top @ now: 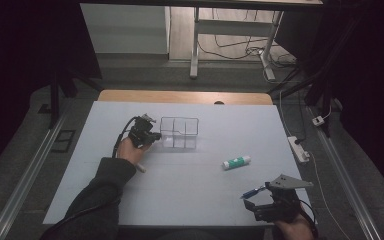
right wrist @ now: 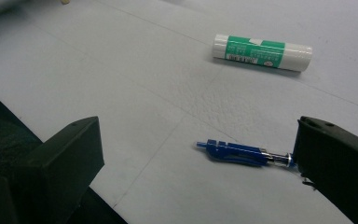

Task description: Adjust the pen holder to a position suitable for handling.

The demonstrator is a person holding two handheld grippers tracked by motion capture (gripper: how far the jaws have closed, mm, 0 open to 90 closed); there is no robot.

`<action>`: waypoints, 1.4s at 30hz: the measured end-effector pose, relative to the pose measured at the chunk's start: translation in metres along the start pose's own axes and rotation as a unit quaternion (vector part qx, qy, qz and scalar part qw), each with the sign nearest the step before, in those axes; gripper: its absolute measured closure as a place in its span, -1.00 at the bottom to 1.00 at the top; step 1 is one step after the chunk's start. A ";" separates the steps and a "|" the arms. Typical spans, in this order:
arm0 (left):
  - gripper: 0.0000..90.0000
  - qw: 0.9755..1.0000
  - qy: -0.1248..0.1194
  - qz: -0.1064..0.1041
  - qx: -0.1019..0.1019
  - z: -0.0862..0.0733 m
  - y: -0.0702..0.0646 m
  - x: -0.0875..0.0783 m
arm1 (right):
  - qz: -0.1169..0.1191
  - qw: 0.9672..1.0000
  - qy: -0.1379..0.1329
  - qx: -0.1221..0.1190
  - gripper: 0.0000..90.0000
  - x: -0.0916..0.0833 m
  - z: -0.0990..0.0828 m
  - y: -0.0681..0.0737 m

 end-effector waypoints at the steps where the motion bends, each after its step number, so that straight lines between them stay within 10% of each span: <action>1: 0.98 1.000 -0.001 -0.001 0.000 0.001 -0.002 0.001 | 0.000 1.000 0.000 0.000 -0.97 0.000 0.000 0.000; 14: 0.96 1.000 -0.004 -0.005 0.016 0.004 -0.010 -0.002 | 0.001 1.000 -0.003 -0.001 -0.97 0.000 0.000 0.000; 19: 0.52 1.000 -0.015 0.012 0.023 0.004 -0.008 -0.024 | 0.001 1.000 -0.003 0.001 -0.97 0.000 0.000 0.000; 29: -0.26 0.999 -0.035 -0.022 0.024 -0.006 -0.021 -0.066 | 0.001 1.000 -0.003 0.001 -0.97 -0.001 0.000 0.000; 42: -0.86 0.995 -0.054 -0.077 0.013 -0.071 -0.060 -0.129 | 0.000 1.000 -0.005 0.002 -0.97 -0.001 0.000 0.000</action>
Point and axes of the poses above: each handheld gripper's, and its own axes: x roughly forward along the jaws, z roughly out of its top, y roughly to its left, the point moved 6 cm from there along x, roughly forward along the jaws, and after that the axes turned 2 degrees about -z, right-handed, at the moved point
